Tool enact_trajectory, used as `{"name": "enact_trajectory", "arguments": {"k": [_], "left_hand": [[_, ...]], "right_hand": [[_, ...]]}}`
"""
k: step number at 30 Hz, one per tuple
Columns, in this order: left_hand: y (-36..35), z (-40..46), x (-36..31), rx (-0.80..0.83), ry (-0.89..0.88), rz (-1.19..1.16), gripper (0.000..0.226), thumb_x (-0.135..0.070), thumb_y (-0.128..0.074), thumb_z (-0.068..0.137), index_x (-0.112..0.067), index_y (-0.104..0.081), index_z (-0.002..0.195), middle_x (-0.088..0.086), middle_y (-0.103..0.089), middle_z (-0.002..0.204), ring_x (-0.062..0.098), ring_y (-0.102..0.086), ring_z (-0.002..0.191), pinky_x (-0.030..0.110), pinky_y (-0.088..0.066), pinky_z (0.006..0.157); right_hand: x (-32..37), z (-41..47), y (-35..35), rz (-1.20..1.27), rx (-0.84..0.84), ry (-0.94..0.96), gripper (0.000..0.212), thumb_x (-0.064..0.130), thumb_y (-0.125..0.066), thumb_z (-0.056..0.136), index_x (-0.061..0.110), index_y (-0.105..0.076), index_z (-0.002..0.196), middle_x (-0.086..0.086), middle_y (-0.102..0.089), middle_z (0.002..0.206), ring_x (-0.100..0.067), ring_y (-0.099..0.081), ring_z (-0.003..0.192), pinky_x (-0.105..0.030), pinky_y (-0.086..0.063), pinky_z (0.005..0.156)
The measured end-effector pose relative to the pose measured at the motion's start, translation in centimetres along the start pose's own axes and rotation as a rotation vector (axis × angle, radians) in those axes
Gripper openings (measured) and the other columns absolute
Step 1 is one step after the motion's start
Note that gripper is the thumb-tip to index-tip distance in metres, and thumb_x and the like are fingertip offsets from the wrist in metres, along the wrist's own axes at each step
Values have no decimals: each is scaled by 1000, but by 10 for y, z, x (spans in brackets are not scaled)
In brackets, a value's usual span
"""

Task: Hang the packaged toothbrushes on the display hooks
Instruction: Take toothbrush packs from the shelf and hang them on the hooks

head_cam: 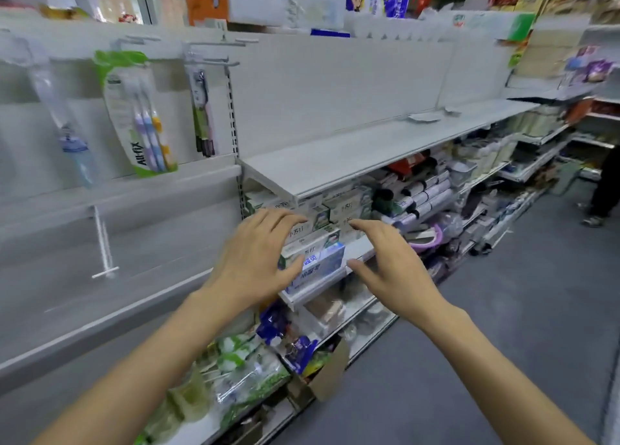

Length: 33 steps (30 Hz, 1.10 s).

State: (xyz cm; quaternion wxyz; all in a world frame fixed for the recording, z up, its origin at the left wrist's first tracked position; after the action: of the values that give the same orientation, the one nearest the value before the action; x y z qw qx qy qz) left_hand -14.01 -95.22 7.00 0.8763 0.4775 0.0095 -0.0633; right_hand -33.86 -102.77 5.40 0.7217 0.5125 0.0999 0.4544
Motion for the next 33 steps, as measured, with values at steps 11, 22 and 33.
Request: {"name": "enact_trajectory", "arguments": {"k": [11,22,33], "left_hand": [[-85,101,-81,70,-37,-63,52,-45,-55,86,-26,-52,134,-6,-56,132,15,-50,123,33,-43,103],[-196,234,-87,73,-94,-143,54,-46,-56,85,-25,-53,134,-5,-57,133,17,-50,124,35,-43,104],[-285,404,-90,69,-153,-151,53,-44,-56,87,-26,-52,136,-8,-56,134,14,-49,122,29,-38,103]], "right_hand": [[-143,5,49,-48,8,-80,57,35,-64,96,24,-40,146,8,-48,143,-12,-40,134,-27,-39,106],[-277,79,45,-90,4,-170,54,32,-64,95,27,-42,144,10,-46,141,-9,-45,130,-27,-41,106],[-412,172,57,-162,-20,-291,56,35,-63,96,27,-40,146,10,-46,145,-10,-38,136,-29,-38,107]]}}
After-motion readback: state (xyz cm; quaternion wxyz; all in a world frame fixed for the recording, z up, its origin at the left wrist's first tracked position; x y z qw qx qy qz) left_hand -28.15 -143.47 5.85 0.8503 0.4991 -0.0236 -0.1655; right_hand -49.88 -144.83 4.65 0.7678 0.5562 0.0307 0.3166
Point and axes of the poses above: each hand's wrist, its own z-axis towards the middle knuckle, its own y-axis out of the back of the hand, x = y × z, the point moved 5 cm from there along z, towards the middle knuckle
